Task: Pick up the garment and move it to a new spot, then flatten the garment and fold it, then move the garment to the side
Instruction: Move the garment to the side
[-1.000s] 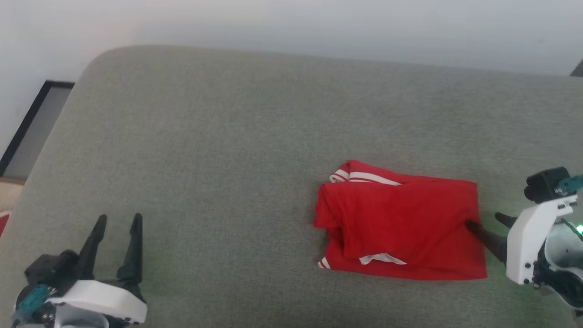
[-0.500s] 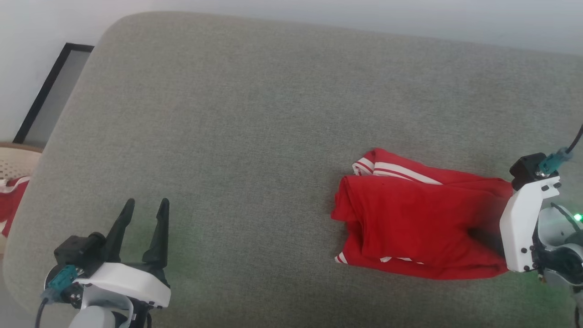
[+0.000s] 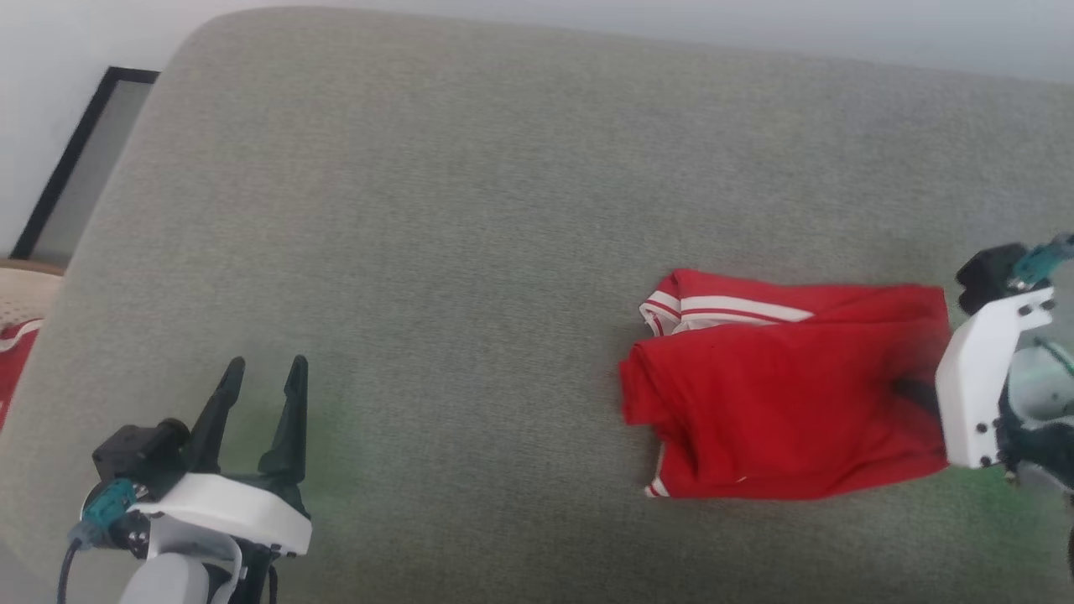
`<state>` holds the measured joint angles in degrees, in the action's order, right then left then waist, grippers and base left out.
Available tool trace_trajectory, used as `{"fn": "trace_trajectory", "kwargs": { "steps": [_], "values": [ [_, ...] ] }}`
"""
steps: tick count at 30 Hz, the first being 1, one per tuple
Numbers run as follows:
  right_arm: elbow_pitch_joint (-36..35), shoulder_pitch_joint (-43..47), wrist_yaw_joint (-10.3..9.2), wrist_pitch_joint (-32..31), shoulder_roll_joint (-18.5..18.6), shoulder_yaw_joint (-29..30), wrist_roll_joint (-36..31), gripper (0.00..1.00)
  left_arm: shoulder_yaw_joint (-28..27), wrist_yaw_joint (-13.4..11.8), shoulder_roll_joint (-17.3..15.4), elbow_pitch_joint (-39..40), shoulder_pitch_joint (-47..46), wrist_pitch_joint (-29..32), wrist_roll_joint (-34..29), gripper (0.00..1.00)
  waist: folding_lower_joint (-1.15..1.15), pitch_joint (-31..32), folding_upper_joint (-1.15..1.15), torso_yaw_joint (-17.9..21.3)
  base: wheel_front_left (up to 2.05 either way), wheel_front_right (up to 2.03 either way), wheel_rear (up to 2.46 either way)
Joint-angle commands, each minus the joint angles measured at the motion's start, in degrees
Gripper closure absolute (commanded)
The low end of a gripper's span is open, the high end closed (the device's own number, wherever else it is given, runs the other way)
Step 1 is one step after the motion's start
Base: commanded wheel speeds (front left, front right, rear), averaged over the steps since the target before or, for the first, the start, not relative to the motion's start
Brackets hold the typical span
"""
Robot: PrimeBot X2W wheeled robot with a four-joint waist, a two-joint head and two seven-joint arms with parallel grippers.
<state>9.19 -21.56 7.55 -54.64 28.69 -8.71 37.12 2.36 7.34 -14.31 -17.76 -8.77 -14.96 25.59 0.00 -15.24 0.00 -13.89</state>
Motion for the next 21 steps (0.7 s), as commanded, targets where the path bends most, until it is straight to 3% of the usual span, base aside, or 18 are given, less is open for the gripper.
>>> {"fn": "trace_trajectory", "kwargs": {
  "steps": [1,21],
  "values": [
    [-0.04,-0.54,-0.13,0.14,0.30,0.47,-0.38,1.00,-0.09,0.14,-0.05,0.22,-1.21,-0.24,0.37,0.00,0.00,-0.41,0.00,0.64,0.00,0.00,0.00],
    [2.87,-12.44,-0.12,6.49,8.83,7.74,-3.15,1.00,3.70,0.15,-1.04,2.02,-8.87,-0.27,-1.51,0.00,0.00,-6.10,0.00,13.35,0.00,0.00,0.00]
  ]
}}
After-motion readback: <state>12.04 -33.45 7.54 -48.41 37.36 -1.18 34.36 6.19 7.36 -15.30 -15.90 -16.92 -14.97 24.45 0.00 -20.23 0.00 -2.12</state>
